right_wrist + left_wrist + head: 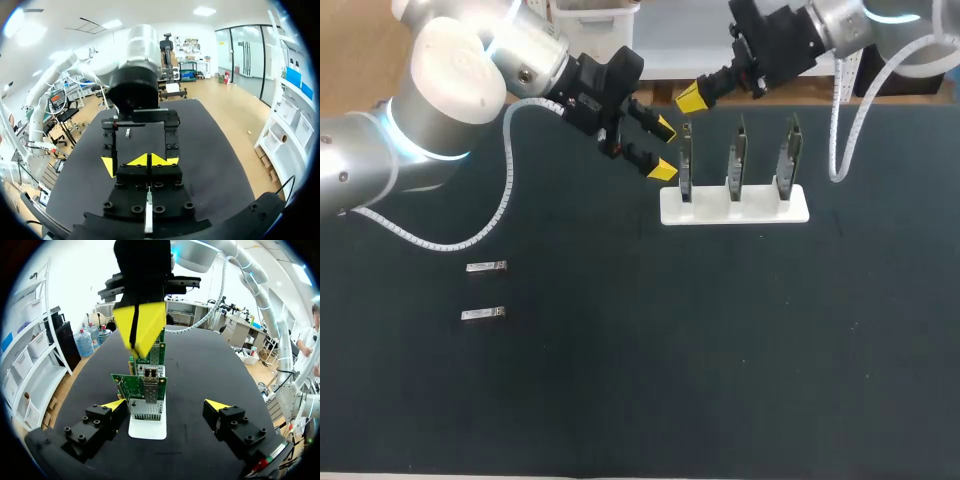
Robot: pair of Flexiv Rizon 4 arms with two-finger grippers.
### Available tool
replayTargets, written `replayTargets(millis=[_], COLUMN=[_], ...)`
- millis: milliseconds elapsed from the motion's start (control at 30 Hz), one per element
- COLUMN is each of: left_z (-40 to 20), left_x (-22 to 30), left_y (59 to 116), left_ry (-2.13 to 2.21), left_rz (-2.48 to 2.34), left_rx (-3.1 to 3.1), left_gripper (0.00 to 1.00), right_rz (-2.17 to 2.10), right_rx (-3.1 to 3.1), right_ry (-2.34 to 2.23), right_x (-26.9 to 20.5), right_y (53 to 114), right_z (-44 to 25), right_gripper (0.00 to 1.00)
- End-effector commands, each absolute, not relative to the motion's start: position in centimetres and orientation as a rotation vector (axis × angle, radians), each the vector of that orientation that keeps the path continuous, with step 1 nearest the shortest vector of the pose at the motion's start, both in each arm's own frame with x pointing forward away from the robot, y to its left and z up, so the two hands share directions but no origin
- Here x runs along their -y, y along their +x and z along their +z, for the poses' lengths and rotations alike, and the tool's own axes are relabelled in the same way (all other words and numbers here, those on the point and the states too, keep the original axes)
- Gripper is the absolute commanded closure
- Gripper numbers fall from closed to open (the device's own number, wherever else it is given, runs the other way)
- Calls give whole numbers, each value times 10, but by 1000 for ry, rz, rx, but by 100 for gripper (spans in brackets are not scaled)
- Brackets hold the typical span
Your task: Pick up the optical module with the left hand, and insert it into the network port with the right hand.
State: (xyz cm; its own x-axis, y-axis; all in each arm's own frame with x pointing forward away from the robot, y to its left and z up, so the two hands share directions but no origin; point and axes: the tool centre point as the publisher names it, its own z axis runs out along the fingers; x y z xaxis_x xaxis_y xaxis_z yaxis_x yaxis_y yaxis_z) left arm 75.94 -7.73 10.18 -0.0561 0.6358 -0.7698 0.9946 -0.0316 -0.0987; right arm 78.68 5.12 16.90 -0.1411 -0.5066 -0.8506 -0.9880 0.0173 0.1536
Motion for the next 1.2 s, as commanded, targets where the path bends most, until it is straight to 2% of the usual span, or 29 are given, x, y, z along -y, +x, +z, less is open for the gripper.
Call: replayTargets(millis=[33,600,1200], left_z=[102,102,102], left_x=[78,78,78], left_y=[762,762,762], left_ry=[1717,1717,1717], left_rz=[-915,-915,-915], left_rx=[-1742,-1742,-1742], left_gripper=[0,0,0], right_rz=[1054,1004,960], right_rx=[-1681,-1690,-1775], right_ry=[-1516,-1577,-1609], right_x=[-31,37,58], right_y=[784,770,773], right_z=[184,182,156], right_gripper=[100,100,100])
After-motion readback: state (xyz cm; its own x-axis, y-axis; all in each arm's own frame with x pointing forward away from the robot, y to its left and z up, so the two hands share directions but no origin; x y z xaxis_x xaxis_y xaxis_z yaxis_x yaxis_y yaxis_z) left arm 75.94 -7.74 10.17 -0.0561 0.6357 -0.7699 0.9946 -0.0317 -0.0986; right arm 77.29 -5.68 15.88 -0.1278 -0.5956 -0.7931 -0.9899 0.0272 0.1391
